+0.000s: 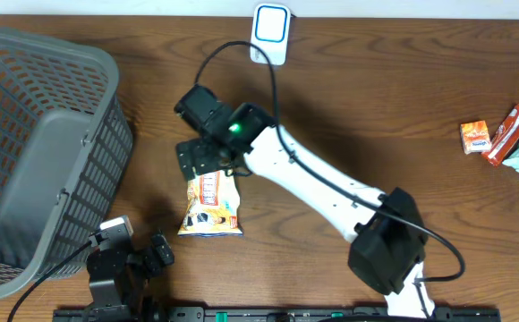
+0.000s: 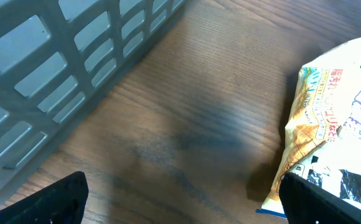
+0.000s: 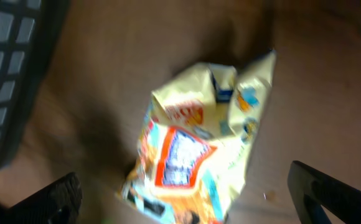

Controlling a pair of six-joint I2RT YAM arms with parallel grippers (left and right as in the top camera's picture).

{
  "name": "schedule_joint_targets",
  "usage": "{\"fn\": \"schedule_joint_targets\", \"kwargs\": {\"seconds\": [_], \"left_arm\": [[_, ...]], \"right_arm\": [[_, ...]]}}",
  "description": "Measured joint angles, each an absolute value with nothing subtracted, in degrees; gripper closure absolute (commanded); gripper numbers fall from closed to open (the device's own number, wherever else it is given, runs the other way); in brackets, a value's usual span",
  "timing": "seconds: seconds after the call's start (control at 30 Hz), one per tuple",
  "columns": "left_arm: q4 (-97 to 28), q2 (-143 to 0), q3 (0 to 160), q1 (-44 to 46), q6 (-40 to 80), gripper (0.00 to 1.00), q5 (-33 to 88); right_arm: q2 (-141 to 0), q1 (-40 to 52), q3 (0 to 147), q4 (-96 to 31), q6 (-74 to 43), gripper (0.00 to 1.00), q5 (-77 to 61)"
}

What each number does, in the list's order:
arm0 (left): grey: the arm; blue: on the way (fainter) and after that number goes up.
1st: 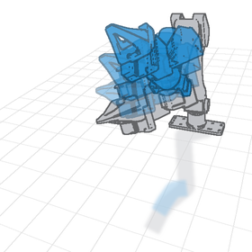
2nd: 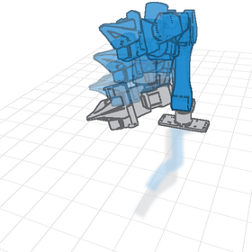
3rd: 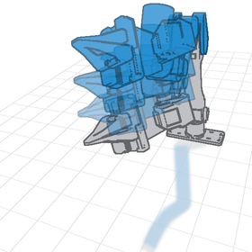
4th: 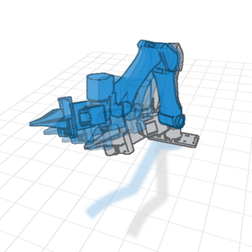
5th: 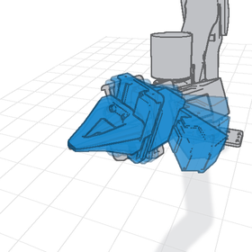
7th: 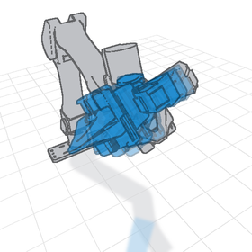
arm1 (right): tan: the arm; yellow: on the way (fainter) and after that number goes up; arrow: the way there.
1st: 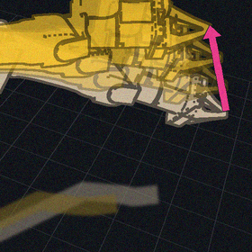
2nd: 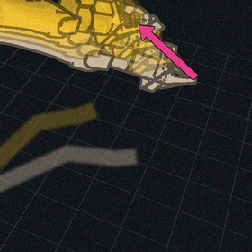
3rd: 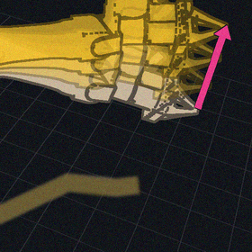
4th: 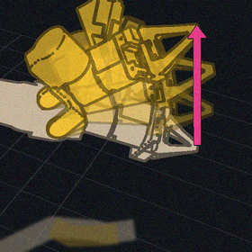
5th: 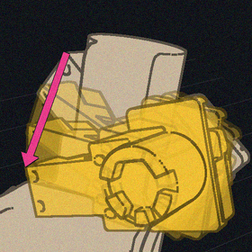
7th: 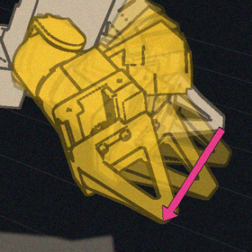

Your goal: Scan the item barcode

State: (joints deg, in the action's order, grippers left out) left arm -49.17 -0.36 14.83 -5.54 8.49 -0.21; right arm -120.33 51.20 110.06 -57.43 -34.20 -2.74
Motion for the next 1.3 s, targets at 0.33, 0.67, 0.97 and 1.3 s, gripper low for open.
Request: {"fn": "schedule_joint_targets", "kwargs": {"seconds": [0.33, 0.67, 0.97, 1.3], "left_arm": [[-49.17, -0.36, 14.83, -5.54, 8.49, 0.02, -0.21], [-49.17, -0.36, 14.83, -5.54, 8.49, 0.02, -0.21], [-49.19, -0.38, 14.85, -5.54, 8.49, 0.02, -0.21], [-49.19, -0.36, 14.85, -5.54, 8.49, 0.02, -0.21]], "right_arm": [[-128.09, 55.42, 110.02, -52.88, -34.37, 0.06, 3.55], [-133.40, 59.75, 110.04, -56.86, -43.46, 0.25, 12.97], [-135.81, 60.27, 110.43, -66.35, -49.04, 0.35, 15.25], [-135.81, 55.75, 110.59, -67.61, -45.78, 0.23, 14.83]]}}
